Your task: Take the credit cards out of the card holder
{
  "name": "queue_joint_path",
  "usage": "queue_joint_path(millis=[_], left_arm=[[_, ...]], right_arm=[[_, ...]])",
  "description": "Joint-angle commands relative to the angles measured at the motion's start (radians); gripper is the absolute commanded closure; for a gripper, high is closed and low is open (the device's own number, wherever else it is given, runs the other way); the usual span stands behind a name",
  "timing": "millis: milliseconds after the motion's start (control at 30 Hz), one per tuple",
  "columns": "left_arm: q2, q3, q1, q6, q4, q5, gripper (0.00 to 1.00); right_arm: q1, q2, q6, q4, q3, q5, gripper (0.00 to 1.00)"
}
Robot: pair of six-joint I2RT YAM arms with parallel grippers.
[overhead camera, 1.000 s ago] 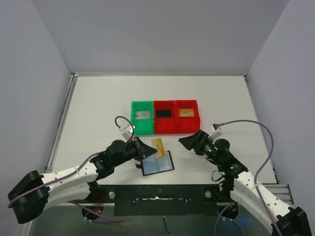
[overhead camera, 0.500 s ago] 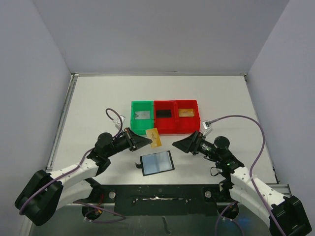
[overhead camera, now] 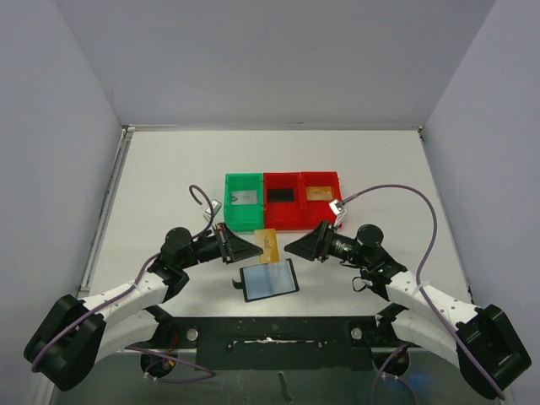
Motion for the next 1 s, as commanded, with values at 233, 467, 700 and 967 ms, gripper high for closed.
queue_joint_path(millis=[233, 467, 700, 967], left_arm=[[0.001, 0.081, -0.034, 0.041, 0.031, 0.070, 1.00], [0.024, 0.089, -0.054, 0.038, 0.051, 0.074, 1.00], [0.026, 0.092, -0.058, 0.035, 0.057, 0.073, 1.00], [-0.015, 0.092, -0.058, 0.049, 0.002, 0.028, 0.82]], right_arm=[[0.056, 0.118, 0.018, 0.219, 0.095, -0.100, 0.44], [0.063, 0.151, 0.037, 0.284, 0.094, -0.135, 0.57], [0.064, 0.170, 0.073, 0.367, 0.074, -0.152, 0.78], [0.057, 0.139, 0.066, 0.358, 0.066, -0.149, 1.00]])
